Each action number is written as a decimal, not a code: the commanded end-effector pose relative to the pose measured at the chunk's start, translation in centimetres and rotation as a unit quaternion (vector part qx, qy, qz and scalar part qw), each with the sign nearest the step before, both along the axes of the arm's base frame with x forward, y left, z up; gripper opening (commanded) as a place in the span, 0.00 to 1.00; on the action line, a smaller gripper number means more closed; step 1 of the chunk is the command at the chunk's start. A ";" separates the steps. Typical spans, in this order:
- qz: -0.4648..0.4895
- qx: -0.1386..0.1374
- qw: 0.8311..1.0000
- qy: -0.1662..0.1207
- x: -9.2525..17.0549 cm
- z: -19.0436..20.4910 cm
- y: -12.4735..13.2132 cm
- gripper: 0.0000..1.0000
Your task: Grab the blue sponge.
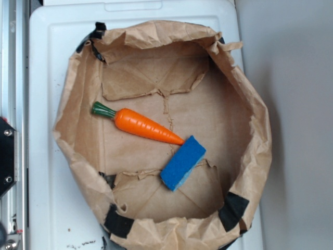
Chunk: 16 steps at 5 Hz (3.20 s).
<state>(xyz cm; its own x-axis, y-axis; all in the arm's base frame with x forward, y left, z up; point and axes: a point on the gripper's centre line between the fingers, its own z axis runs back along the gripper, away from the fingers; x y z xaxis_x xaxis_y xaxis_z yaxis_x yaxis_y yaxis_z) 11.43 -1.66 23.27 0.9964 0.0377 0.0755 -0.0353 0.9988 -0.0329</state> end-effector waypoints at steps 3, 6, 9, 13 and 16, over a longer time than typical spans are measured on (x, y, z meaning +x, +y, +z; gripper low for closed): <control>-0.001 -0.001 1.000 -0.007 0.2 0.4 0.0 1.00; 0.098 -0.045 0.994 -0.015 9.9 -1.1 -4.0 1.00; 0.265 -0.083 0.959 -0.063 17.0 -3.0 -3.1 1.00; 0.256 -0.078 0.960 -0.076 16.5 -7.9 -1.4 1.00; 0.284 -0.073 0.955 -0.039 17.7 -15.6 -0.6 1.00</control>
